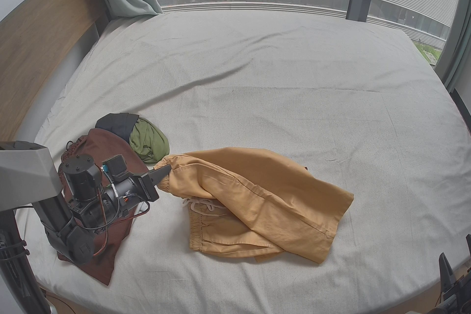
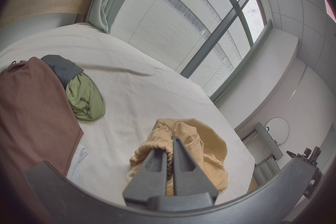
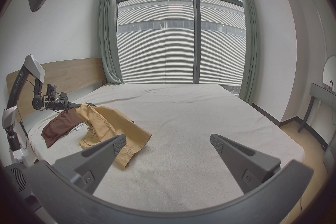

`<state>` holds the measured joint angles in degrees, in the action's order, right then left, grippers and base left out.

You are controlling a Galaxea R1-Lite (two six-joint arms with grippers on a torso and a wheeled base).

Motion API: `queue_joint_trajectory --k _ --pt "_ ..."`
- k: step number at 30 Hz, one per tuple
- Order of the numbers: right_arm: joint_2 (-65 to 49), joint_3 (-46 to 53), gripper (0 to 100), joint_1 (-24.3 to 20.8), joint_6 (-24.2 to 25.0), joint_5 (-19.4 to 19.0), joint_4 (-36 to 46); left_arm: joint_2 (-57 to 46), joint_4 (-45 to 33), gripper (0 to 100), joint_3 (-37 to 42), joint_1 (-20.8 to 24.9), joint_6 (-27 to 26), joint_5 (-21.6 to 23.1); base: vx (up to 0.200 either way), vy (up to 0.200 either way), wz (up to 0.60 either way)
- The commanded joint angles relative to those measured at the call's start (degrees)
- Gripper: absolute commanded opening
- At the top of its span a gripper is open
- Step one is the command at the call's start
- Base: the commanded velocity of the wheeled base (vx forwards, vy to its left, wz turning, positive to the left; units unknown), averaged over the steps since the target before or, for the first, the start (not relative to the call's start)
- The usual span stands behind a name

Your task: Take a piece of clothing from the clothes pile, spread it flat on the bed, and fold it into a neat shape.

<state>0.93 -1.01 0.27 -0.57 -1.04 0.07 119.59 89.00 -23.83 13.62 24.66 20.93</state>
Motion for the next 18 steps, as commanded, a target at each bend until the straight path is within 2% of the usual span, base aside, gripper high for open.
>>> queue_joint_trajectory --k 1,15,18 --pt "-0.9 0.9 100 0.1 -0.1 0.0 -0.1 1.4 0.0 0 -0.4 -0.7 0.0 0.0 0.000 0.000 0.00" --pt "-0.9 1.0 100 -0.1 -1.4 -1.6 -0.2 0.6 0.1 0 -0.4 -1.1 0.0 0.0 0.000 0.000 0.00" --pt "-0.1 -2.9 100 0.2 -0.4 -2.3 -5.4 0.6 0.1 0 -0.2 -1.1 0.0 0.0 0.000 0.000 0.00"
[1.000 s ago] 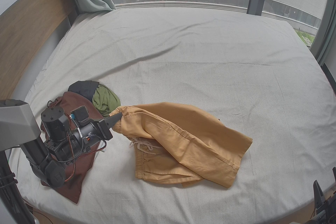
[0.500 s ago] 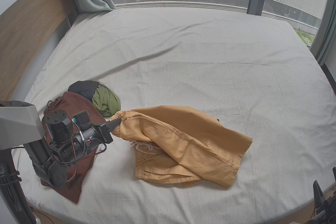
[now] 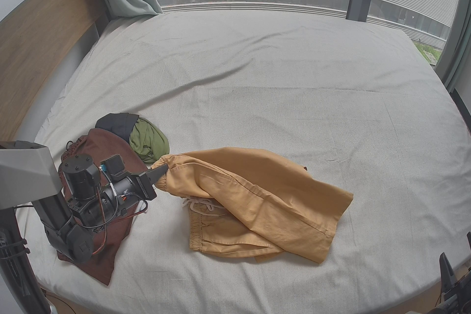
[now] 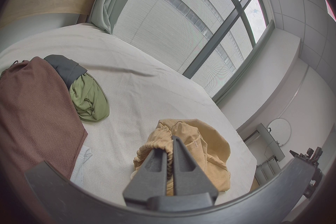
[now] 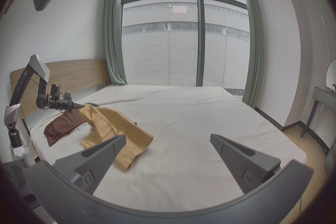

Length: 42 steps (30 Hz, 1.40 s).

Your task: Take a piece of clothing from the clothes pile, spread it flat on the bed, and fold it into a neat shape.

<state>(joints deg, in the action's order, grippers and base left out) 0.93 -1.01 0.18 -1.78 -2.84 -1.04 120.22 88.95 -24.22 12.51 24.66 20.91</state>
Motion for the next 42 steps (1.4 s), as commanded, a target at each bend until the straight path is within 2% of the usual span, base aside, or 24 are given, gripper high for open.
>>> queue_joint_trajectory --k 1,3,5,10,15,16,21,29,37,42 --pt "2.1 -6.9 100 0.3 1.3 -0.6 -7.1 -0.2 0.2 0 0.2 0.0 0.0 0.0 0.000 0.000 0.00" --pt "11.5 -15.2 100 0.3 1.5 -0.8 -10.0 -0.1 0.2 0 -0.1 0.0 0.0 0.0 0.000 0.000 0.00" --pt "15.7 -19.2 100 -0.8 2.0 -0.9 -9.3 0.0 0.1 0 0.1 0.1 -0.1 0.0 0.000 0.000 0.00" --pt "25.0 -17.6 100 -8.0 9.5 -1.7 -9.3 0.0 0.2 0 0.2 0.1 -0.1 0.0 0.000 0.000 0.00" --pt "28.1 -16.0 100 -9.6 9.9 -4.2 -9.0 0.0 0.2 0 0.1 0.1 0.0 0.0 0.000 0.000 0.00" --pt "29.7 -15.2 100 -9.4 10.0 -6.2 -8.8 0.0 0.2 0 0.2 0.1 -0.1 0.0 0.000 0.000 0.00" --pt "34.8 -13.8 100 -9.7 9.8 -9.2 -8.8 0.0 0.2 0 0.2 0.2 -0.1 0.0 0.000 0.000 0.00" --pt "45.2 -13.5 100 -11.7 9.4 -17.4 -9.2 0.0 0.2 0 0.3 0.0 -0.1 0.0 0.000 0.000 0.00" --pt "51.5 -15.9 100 -18.3 8.5 -18.1 -9.5 0.0 0.2 0 0.5 0.7 -0.1 0.0 0.000 0.000 0.00" --pt "54.0 -16.0 100 -18.6 8.6 -19.7 -9.7 -0.2 0.2 0 0.5 0.8 -0.1 0.0 0.000 0.000 0.00"
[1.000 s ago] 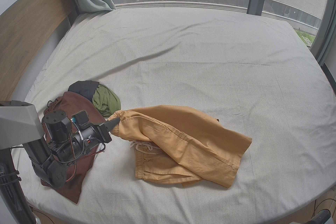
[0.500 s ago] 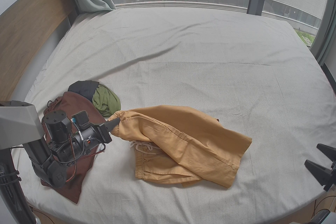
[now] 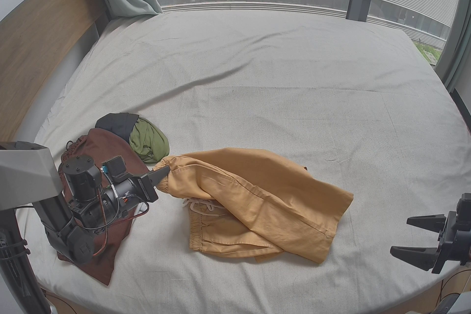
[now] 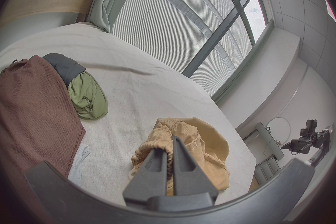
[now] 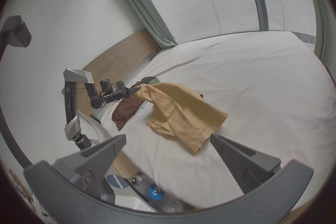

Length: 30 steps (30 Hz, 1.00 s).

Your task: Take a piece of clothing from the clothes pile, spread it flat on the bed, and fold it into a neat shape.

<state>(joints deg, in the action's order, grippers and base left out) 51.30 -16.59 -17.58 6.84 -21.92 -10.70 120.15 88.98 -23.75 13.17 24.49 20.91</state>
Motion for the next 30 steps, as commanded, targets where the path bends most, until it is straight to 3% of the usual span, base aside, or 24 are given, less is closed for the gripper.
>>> queue_joint_trajectory --k 1,7,12,20,30 --pt "4.2 -0.4 100 -0.7 0.1 -0.7 0.0 -0.1 0.1 0 -0.1 0.0 0.0 0.0 0.000 0.000 0.00" --pt "6.9 -0.3 100 -0.7 0.5 -0.8 -0.1 0.1 0.1 0 -0.1 0.0 0.0 0.0 0.000 0.000 0.00" --pt "9.1 -0.4 100 -0.3 1.6 -3.4 -0.6 0.1 0.1 0 -0.1 0.0 0.0 0.0 0.000 0.000 0.00" --pt "17.3 2.4 100 0.1 6.3 -6.9 -9.7 0.6 0.1 0 -0.2 0.1 0.0 0.0 0.000 0.000 0.00" --pt "25.3 3.1 100 1.2 6.6 -7.3 -13.6 0.4 0.1 0 -0.2 0.1 0.0 0.0 0.000 0.000 0.00"
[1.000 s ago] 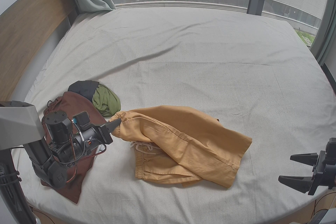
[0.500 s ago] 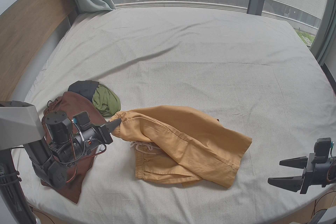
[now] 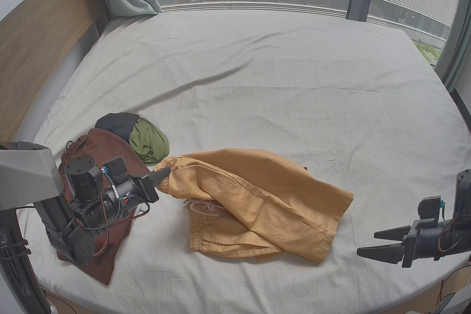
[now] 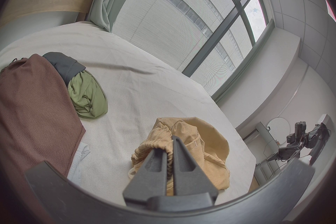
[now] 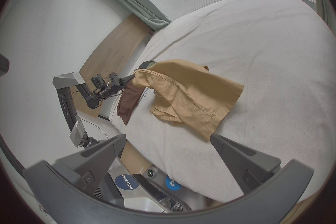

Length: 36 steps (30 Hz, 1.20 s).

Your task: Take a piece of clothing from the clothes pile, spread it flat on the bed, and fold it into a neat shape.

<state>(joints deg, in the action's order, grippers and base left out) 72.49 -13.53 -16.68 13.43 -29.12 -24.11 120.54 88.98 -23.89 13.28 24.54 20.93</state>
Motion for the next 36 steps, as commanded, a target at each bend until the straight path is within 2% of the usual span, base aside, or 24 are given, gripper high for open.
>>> queue_joint_trajectory --k 1,5,6,10,12,17,26,36 --pt "4.7 0.2 100 0.3 0.1 -0.2 -0.3 0.0 0.1 0 0.0 0.0 0.0 0.0 0.000 0.000 0.00" --pt "6.4 0.6 100 0.3 0.7 -0.8 -2.3 0.0 0.1 0 0.1 0.0 0.0 0.0 0.000 0.000 0.00" --pt "8.3 2.2 100 0.2 2.5 -1.9 -5.2 0.0 0.1 0 0.1 0.0 0.0 0.0 0.000 0.000 0.00" --pt "12.9 3.0 100 0.0 5.8 -2.1 -10.6 0.2 0.1 0 0.1 0.0 0.0 0.0 0.000 0.000 0.00" --pt "13.7 3.2 100 0.1 6.1 -2.1 -11.7 0.2 0.1 0 0.1 0.0 0.0 0.0 0.000 0.000 0.00" --pt "20.9 6.1 100 0.1 6.3 -3.0 -21.9 0.0 0.1 0 0.1 -0.3 0.0 0.0 0.000 0.000 0.00" --pt "31.2 7.8 100 0.2 6.5 -3.0 -34.2 0.2 0.1 0 0.2 -0.6 0.0 0.0 0.000 0.000 0.00" --pt "43.1 11.0 100 0.4 9.9 -2.7 -50.8 0.2 0.1 0 0.1 -0.7 0.0 0.0 0.000 0.000 0.00"
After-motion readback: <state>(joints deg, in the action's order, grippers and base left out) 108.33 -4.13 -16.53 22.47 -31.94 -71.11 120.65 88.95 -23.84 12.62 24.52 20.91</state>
